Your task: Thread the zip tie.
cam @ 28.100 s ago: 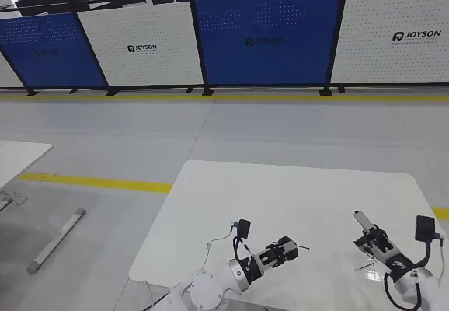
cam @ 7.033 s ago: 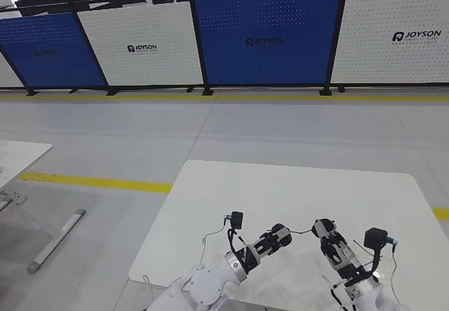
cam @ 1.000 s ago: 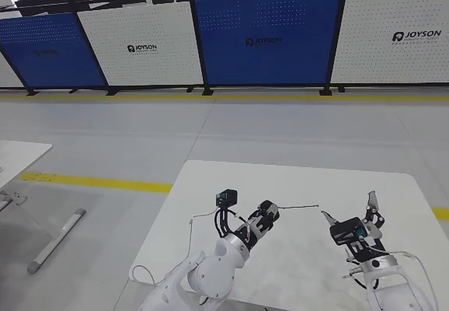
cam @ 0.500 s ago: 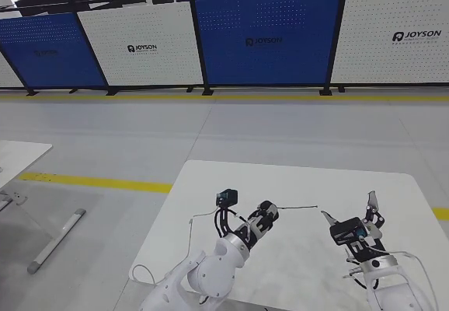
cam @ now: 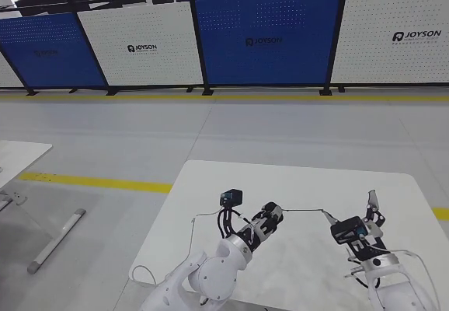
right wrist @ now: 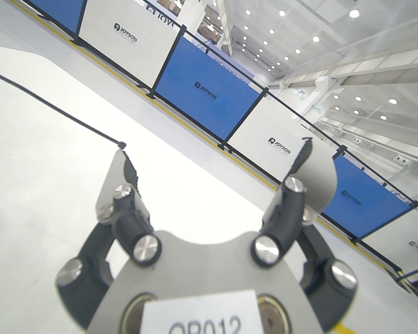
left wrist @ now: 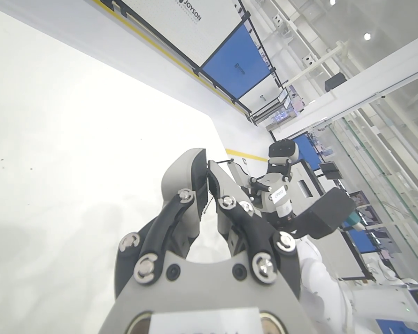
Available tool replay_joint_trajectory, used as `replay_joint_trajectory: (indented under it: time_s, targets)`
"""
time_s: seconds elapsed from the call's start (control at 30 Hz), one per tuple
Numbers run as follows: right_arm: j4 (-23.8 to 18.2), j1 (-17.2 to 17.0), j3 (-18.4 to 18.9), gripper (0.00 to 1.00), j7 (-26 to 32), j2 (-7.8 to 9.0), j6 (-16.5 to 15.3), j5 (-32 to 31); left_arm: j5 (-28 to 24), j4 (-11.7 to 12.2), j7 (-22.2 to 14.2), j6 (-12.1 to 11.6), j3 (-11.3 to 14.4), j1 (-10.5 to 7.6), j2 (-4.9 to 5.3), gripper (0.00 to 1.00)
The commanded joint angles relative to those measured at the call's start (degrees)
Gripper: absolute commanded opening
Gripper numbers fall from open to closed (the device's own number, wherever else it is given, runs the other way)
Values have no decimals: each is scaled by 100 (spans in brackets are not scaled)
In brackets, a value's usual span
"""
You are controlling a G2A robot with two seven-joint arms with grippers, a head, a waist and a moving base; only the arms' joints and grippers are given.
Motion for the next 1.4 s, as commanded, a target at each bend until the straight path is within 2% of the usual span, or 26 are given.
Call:
replay_joint_trajectory:
  time_s: [0.0,0.17,0.3,0.43,0.57,0.63,0.93,1.0,1.03,1.13,1.37]
  targets:
    - [17,63,-73,100,0,98,33,0,44,51,95,7,2,-12,-10,0]
    - [16,229,-415,100,-119,412,216,0,26,126,200,10,12,-70,-45,0]
    - [-84,496,-845,100,-200,714,287,0,67,160,194,10,51,-90,-69,0]
    - [-195,926,-1408,100,-67,982,455,0,144,198,160,10,128,-118,-96,0]
    - [-260,1400,-1933,100,167,1156,471,0,228,240,140,10,194,-145,-125,0]
    - [-277,1562,-2102,100,265,1202,471,0,237,245,133,10,207,-153,-132,0]
    - [-277,1562,-2102,100,265,1202,471,0,237,245,133,10,207,-153,-132,0]
    - [-194,1627,-2085,100,347,1211,319,0,266,274,141,-25,227,-146,-134,0]
    - [-188,1724,-2136,100,371,1231,178,0,313,287,136,-23,252,-154,-138,0]
    - [-205,2027,-2382,100,522,1307,72,0,408,312,155,10,305,-167,-150,0]
    - [-334,3131,-3557,100,938,1500,-128,0,497,391,131,10,335,-195,-193,0]
